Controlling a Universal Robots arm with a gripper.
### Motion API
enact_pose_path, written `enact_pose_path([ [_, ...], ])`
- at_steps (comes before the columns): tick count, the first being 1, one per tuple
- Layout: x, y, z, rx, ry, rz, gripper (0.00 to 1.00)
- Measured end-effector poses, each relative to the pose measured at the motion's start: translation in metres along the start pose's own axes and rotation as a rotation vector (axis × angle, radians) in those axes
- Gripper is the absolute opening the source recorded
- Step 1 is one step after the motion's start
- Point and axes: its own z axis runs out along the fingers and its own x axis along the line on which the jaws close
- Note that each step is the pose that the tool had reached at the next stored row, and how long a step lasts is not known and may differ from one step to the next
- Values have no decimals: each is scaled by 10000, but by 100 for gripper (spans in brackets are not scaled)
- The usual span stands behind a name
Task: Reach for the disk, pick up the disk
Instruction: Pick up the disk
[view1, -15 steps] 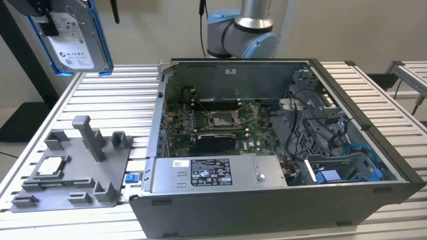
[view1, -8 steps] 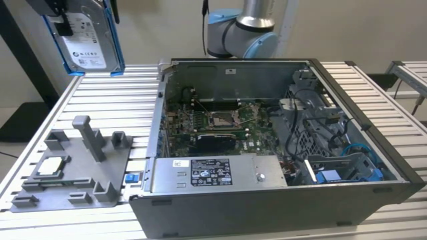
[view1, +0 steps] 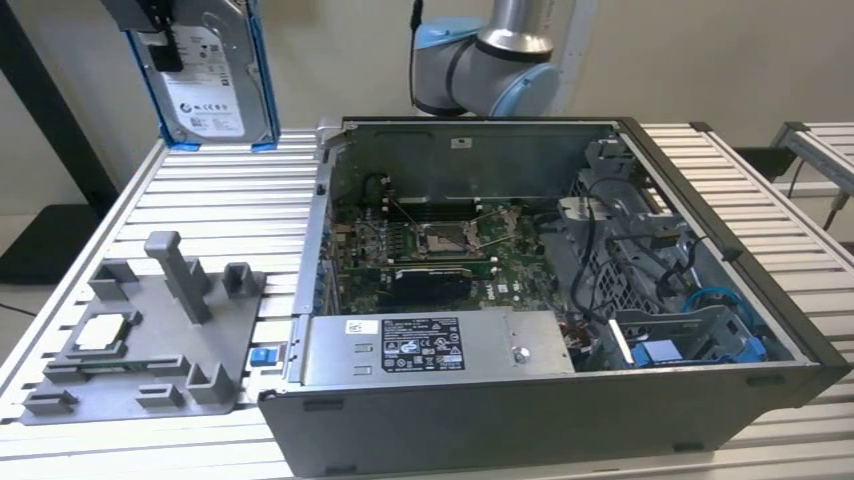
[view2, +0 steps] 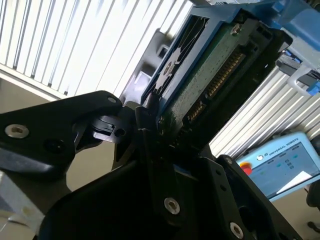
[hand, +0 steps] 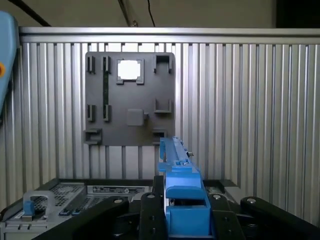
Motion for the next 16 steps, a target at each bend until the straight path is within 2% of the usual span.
enact_pose_path([
  [9,-7,-387,-15,-126,-18,3,0],
  [16,-13,-684,-27,-236,-60,3,0],
])
